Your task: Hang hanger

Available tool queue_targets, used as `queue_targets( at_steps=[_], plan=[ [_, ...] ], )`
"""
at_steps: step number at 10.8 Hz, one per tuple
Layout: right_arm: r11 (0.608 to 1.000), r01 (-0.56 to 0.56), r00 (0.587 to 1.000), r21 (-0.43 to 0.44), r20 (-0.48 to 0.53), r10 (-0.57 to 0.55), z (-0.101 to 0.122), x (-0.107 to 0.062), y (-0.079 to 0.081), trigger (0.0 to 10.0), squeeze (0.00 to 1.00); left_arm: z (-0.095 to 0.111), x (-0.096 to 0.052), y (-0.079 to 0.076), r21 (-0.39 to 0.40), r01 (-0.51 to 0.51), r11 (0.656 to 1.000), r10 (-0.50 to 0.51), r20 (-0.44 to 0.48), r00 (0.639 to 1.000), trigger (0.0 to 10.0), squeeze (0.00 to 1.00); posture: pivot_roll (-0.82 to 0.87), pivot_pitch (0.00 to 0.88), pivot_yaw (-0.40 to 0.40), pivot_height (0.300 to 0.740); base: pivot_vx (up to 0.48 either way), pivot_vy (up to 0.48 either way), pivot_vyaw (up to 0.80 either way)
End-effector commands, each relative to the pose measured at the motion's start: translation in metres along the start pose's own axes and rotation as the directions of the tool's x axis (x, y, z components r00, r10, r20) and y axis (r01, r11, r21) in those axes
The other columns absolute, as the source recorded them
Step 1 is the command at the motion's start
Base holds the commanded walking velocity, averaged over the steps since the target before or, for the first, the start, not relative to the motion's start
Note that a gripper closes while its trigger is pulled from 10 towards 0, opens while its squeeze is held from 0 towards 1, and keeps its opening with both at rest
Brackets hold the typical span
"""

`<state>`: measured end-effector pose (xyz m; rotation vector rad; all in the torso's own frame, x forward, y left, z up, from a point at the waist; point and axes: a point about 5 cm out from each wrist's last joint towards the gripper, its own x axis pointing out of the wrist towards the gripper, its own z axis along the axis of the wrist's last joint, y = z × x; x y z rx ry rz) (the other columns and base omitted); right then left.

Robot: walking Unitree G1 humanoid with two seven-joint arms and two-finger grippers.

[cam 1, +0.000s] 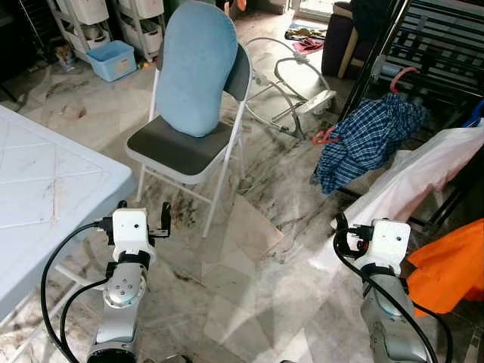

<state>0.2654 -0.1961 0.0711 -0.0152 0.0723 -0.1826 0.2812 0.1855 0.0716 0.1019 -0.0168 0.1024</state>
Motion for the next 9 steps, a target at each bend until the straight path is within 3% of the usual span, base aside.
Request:
queue_targets(
  at_steps=[1,5,7,9],
  plan=[
    [1.0,0.005,1.0,0.004,-0.011,-0.005,-0.003,0.0,-0.001,10.0,0.0,-0.001,0.001,0.0,0.008,-0.003,1.0,0.003,-0.009,1.0,10.0,0.0,-0.1,0.091,-0.049,0.74,0.0,0.0,0.0],
    [1.0,0.027,1.0,0.005,0.011,-0.027,0.002,0.001,-0.008,10.0,0.0,-0.004,-0.001,-0.011,-0.038,0.048,0.998,-0.049,-0.02,0.999,10.0,0.0,-0.11,0.093,-0.056,0.74,0.0,0.0,0.0],
    [0.993,0.116,0.993,-0.018,0.007,-0.115,0.001,0.002,-0.018,10.0,0.0,-0.005,-0.001,-0.022,-0.103,0.09,0.991,-0.093,-0.021,0.995,10.0,0.0,-0.13,0.091,-0.056,0.74,0.0,0.0,0.0],
    [0.993,0.118,0.993,-0.021,0.001,-0.118,0.001,0.002,-0.022,10.0,0.0,-0.003,0.0,-0.024,-0.117,0.101,0.988,-0.104,-0.02,0.994,10.0,0.0,-0.12,0.093,-0.055,0.74,0.0,0.0,0.0]
  ],
)
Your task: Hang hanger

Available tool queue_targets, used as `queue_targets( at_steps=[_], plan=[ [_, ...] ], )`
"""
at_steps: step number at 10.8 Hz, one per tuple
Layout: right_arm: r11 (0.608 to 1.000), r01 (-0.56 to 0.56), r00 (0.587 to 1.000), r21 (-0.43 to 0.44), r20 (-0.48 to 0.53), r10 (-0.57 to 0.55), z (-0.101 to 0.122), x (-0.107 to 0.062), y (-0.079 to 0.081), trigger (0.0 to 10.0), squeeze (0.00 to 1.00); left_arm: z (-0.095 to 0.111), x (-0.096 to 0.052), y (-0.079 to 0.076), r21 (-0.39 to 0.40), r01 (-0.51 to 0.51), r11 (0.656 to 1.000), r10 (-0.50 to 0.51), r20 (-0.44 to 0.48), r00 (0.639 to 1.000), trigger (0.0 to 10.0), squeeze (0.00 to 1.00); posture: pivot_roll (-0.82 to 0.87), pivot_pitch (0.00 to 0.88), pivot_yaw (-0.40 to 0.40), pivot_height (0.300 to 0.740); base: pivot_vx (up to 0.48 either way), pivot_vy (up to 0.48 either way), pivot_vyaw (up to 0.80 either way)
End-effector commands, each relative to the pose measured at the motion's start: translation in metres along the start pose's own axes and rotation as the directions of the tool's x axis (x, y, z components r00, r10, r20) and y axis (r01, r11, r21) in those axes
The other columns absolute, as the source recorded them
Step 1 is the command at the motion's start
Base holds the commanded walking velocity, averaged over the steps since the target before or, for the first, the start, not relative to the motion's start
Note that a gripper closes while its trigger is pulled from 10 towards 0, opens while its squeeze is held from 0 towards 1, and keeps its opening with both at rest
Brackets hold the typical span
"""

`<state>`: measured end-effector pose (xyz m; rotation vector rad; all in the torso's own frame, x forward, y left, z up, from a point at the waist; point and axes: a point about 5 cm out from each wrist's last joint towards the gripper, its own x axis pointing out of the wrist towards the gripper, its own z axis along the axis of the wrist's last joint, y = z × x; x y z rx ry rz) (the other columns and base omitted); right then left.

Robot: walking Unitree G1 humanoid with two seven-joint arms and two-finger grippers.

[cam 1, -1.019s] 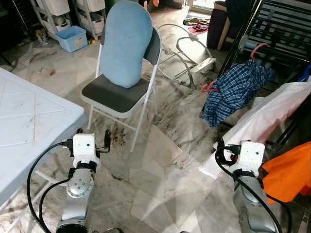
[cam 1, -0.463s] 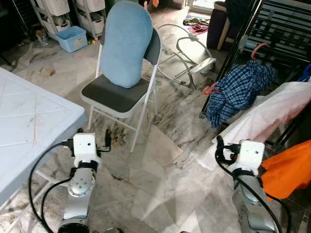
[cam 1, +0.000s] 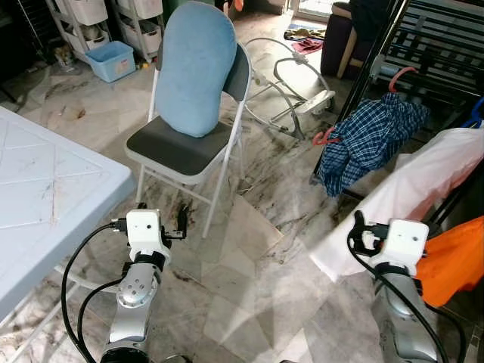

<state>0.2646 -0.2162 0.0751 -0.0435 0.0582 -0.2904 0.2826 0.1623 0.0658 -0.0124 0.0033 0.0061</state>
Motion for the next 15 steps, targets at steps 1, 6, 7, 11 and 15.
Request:
queue_targets(
  at_steps=[1,6,7,11,15],
  plan=[
    [1.0,0.0,1.0,0.0,-0.009,0.0,-0.003,0.0,0.0,10.0,0.0,0.0,0.001,-0.003,-0.007,0.022,1.0,-0.022,-0.006,1.0,10.0,0.0,-0.13,0.092,-0.057,0.74,0.0,0.0,0.0],
    [0.997,-0.079,0.996,0.015,0.041,0.078,0.01,0.003,0.014,10.0,0.0,0.027,0.01,0.019,0.069,-0.068,0.995,0.059,0.124,0.991,10.0,0.69,-0.11,0.089,-0.06,0.74,0.0,0.0,0.0],
    [0.997,-0.08,0.996,0.017,0.04,0.079,0.01,0.004,0.015,10.0,0.0,0.029,0.01,0.019,0.055,-0.071,0.996,0.064,0.133,0.989,10.0,1.0,-0.1,0.09,-0.059,0.74,0.0,0.0,0.0],
    [0.997,-0.076,0.997,0.013,0.029,0.076,0.006,0.003,0.013,10.0,0.0,0.023,0.01,0.011,0.07,-0.037,0.997,0.03,0.107,0.994,10.0,0.0,-0.1,0.088,-0.056,0.74,0.0,0.0,0.0],
    [0.997,-0.076,0.997,0.001,0.01,0.076,0.004,0.0,0.012,10.0,0.0,0.018,0.008,-0.006,0.006,0.078,0.997,-0.078,0.091,0.993,10.0,0.0,-0.12,0.097,-0.061,0.74,0.0,0.0,-0.35]
  ],
)
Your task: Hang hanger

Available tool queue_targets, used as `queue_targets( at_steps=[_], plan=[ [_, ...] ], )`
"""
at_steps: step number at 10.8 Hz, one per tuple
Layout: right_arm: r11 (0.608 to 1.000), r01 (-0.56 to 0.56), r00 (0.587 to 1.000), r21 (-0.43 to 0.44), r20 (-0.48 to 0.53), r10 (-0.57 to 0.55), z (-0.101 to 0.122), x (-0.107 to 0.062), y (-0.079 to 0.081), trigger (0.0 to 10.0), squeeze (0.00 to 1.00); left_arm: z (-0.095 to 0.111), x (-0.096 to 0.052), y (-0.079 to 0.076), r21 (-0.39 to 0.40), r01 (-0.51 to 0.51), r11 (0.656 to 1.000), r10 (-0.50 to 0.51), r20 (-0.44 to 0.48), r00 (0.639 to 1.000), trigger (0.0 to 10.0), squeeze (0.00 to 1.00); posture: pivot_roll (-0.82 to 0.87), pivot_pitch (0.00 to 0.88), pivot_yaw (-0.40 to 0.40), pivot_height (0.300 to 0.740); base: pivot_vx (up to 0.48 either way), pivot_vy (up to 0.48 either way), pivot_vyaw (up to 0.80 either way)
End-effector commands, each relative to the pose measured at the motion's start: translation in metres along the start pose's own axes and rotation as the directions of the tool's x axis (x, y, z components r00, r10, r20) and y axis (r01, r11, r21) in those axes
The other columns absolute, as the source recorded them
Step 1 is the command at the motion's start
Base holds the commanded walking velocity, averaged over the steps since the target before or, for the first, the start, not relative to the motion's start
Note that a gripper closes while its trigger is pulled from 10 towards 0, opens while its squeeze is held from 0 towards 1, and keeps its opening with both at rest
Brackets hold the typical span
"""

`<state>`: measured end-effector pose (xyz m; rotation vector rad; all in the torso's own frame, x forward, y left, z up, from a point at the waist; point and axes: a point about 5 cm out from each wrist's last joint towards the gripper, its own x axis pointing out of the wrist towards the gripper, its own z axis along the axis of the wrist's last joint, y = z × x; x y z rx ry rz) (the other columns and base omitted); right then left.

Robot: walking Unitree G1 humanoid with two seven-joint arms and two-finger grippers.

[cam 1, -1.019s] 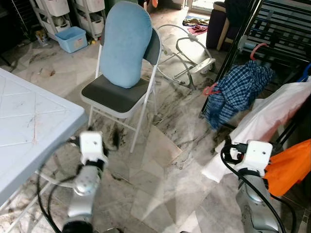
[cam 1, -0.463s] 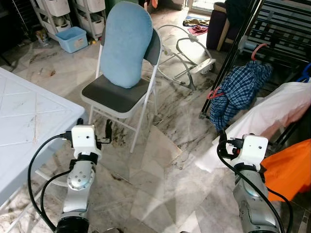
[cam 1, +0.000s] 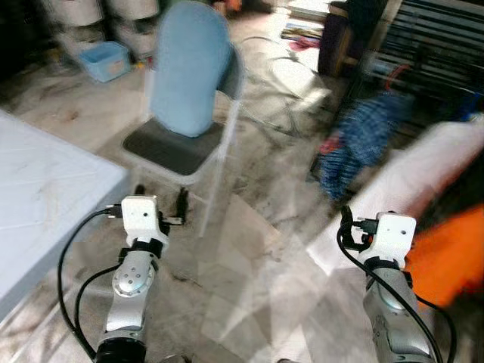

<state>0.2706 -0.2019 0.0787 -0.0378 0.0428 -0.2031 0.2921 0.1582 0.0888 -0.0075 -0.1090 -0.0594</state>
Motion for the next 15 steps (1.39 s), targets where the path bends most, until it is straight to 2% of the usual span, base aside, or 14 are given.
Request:
queue_targets(
  at_steps=[1,4,5,7,12,15],
  plan=[
    [1.0,0.009,1.0,-0.006,-0.006,-0.009,0.0,-0.001,-0.003,10.0,0.0,-0.004,-0.002,-0.003,-0.009,0.019,1.0,-0.019,-0.019,1.0,10.0,0.0,-0.12,0.098,-0.062,0.74,0.27,0.0,-0.8],
    [1.0,0.014,1.0,-0.004,-0.002,-0.014,0.0,0.0,-0.002,10.0,0.0,-0.006,0.001,-0.007,-0.024,0.052,0.998,-0.052,-0.025,0.998,10.0,0.0,-0.13,0.095,-0.051,0.74,0.29,0.0,-0.8],
    [1.0,0.015,1.0,-0.004,-0.004,-0.015,0.0,-0.001,-0.002,10.0,0.0,-0.004,0.002,-0.012,-0.006,0.085,0.996,-0.085,-0.013,0.996,10.0,0.0,-0.13,0.095,-0.051,0.74,0.289,0.0,-0.8],
    [1.0,0.025,1.0,-0.013,-0.001,-0.025,0.0,-0.002,-0.006,10.0,0.0,-0.006,-0.001,-0.016,-0.021,0.087,0.996,-0.087,-0.022,0.996,10.0,0.0,-0.15,0.105,-0.053,0.74,0.289,0.0,-0.48],
    [1.0,0.025,1.0,-0.014,-0.006,-0.025,0.0,-0.003,-0.005,10.0,0.0,-0.01,-0.001,-0.016,-0.024,0.084,0.996,-0.085,-0.038,0.996,10.0,0.0,-0.15,0.106,-0.056,0.74,0.283,0.0,0.0],
    [0.999,0.027,1.0,-0.016,-0.003,-0.027,0.001,0.0,-0.005,10.0,0.0,-0.011,0.001,-0.016,-0.023,0.093,0.995,-0.094,-0.041,0.995,10.0,0.0,-0.15,0.099,-0.06,0.74,0.263,0.33,0.0]
  ],
)
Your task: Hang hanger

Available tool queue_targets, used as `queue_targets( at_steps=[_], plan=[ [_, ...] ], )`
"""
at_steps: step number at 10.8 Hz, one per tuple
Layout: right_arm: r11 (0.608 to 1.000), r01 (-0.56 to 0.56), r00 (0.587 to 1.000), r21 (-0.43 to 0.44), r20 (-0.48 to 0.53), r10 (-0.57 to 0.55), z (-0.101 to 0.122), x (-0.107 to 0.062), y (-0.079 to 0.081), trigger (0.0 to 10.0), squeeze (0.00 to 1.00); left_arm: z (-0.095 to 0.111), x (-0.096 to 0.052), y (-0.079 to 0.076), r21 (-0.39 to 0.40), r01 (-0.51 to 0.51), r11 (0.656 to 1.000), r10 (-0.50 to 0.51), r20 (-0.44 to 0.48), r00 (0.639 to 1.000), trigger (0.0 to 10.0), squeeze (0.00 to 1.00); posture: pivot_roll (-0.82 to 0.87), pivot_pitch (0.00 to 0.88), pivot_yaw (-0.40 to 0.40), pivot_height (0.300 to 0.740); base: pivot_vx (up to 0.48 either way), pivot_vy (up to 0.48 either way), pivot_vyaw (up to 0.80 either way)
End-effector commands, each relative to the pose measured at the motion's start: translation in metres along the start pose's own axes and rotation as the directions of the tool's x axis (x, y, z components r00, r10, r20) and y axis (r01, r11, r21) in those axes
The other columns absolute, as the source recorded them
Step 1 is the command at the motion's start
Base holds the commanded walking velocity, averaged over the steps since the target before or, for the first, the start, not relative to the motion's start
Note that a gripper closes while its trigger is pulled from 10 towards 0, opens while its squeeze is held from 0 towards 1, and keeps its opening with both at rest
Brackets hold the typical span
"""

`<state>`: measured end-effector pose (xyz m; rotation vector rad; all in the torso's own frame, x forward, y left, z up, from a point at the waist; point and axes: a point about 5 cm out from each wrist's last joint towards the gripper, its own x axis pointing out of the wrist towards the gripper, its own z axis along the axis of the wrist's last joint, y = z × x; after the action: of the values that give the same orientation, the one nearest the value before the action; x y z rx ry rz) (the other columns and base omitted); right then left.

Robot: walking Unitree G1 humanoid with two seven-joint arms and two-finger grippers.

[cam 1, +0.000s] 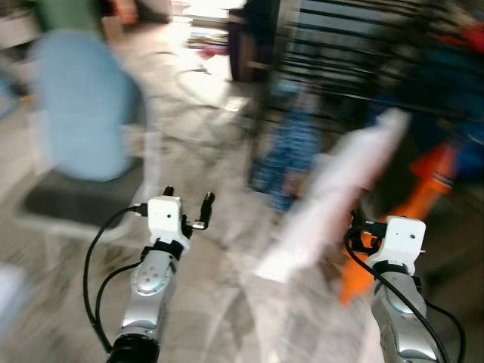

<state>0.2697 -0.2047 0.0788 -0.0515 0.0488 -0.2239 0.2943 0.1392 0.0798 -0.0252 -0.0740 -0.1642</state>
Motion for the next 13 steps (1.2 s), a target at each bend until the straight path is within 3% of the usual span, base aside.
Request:
queue_targets(
  at_steps=[1,4,6,9,10,11,13],
  plan=[
    [1.0,0.003,1.0,-0.001,0.003,-0.003,0.001,0.001,-0.001,10.0,0.0,-0.003,-0.003,0.003,0.005,-0.011,1.0,0.011,-0.01,1.0,10.0,0.0,-0.14,0.098,-0.064,0.74,0.274,0.337,0.0],
    [0.999,0.006,1.0,0.041,0.015,-0.006,0.002,0.001,0.003,10.0,0.0,-0.007,-0.003,0.011,0.064,-0.043,0.997,0.045,-0.041,0.998,10.0,0.0,-0.13,0.088,-0.04,0.74,0.091,0.111,0.0],
    [0.996,0.037,0.999,0.081,0.014,-0.038,-0.002,0.0,0.01,10.0,0.0,-0.002,0.005,0.014,0.113,-0.003,0.994,0.008,-0.048,0.999,10.0,0.0,-0.13,0.081,0.025,0.74,0.0,0.0,0.0],
    [0.984,0.123,0.992,0.13,0.017,-0.127,-0.007,-0.002,0.006,10.0,0.0,0.008,0.019,0.017,0.162,0.045,0.986,-0.038,-0.042,0.998,10.0,0.0,-0.15,0.074,0.113,0.74,0.0,0.0,0.0],
    [0.982,0.14,0.989,0.126,0.022,-0.144,-0.008,-0.004,0.002,10.0,0.0,0.008,0.024,0.015,0.155,0.055,0.986,-0.048,-0.051,0.998,10.0,0.0,-0.16,0.081,0.126,0.74,0.0,0.0,0.0],
    [0.986,0.13,0.991,0.106,0.02,-0.133,-0.009,-0.004,0.002,10.0,0.0,0.008,0.025,0.011,0.098,0.067,0.993,-0.063,-0.048,0.997,10.0,0.0,-0.15,0.083,0.116,0.74,0.0,0.0,0.0],
    [0.992,0.103,0.994,0.077,0.029,-0.106,-0.005,-0.001,0.002,10.0,0.0,0.002,0.02,0.009,0.054,0.062,0.997,-0.059,-0.061,0.996,10.0,0.0,-0.15,0.097,0.077,0.74,0.0,0.0,-0.4]
  ],
)
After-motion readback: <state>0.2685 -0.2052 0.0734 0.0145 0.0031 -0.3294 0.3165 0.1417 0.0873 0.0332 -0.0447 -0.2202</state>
